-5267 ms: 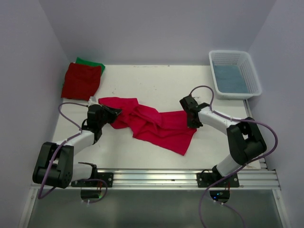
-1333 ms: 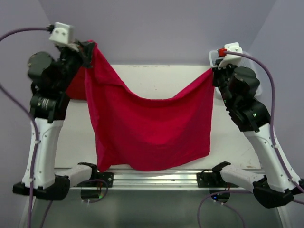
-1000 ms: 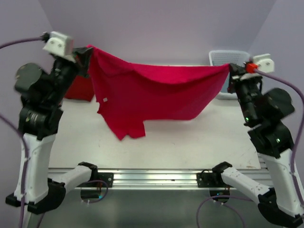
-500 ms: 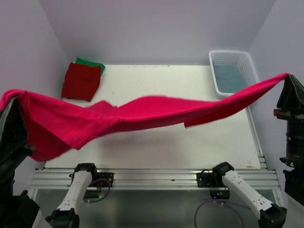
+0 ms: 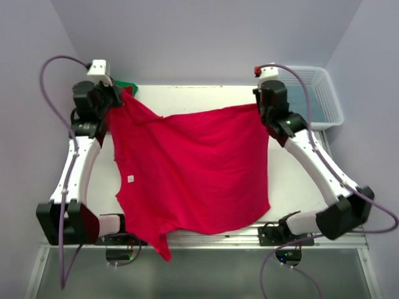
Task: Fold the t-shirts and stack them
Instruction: Flatten out the tshirt
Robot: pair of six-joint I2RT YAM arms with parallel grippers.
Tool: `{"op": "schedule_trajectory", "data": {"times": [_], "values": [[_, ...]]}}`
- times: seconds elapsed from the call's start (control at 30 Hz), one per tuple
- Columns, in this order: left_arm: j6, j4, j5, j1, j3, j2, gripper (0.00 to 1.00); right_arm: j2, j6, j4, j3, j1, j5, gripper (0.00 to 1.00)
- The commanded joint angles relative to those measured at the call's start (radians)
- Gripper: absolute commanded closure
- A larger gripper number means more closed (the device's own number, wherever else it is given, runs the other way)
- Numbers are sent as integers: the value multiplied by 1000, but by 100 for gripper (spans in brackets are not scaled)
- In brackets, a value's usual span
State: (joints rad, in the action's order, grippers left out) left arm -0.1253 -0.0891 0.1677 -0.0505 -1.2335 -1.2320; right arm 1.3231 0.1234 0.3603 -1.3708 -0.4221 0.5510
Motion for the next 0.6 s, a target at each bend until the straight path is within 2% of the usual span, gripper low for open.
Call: {"op": "schedule_trajectory", "data": {"times": [0.0,0.13,0.17,0.23,0.37,0.57], "values": [[21,192,-79,-17,102,-73,100,103,-77,-53,19,37,46,100],[-14,261,-70,-31,128,-324,100,302,-106,-127,6,92,36,100],[-23,252,-60,-32,109,-366,100,396,-114,-148,-25,101,38,100],[-45,255,-54,-35,60,-472,100,480,-117,-164,-62,121,52,100],[-66,278,-54,-35,3,-570,100,600,-146,-265,-108,135,81,100],[-80,273,-30,-34,-96,-667,100,706,-131,-282,-218,157,105,100]]}}
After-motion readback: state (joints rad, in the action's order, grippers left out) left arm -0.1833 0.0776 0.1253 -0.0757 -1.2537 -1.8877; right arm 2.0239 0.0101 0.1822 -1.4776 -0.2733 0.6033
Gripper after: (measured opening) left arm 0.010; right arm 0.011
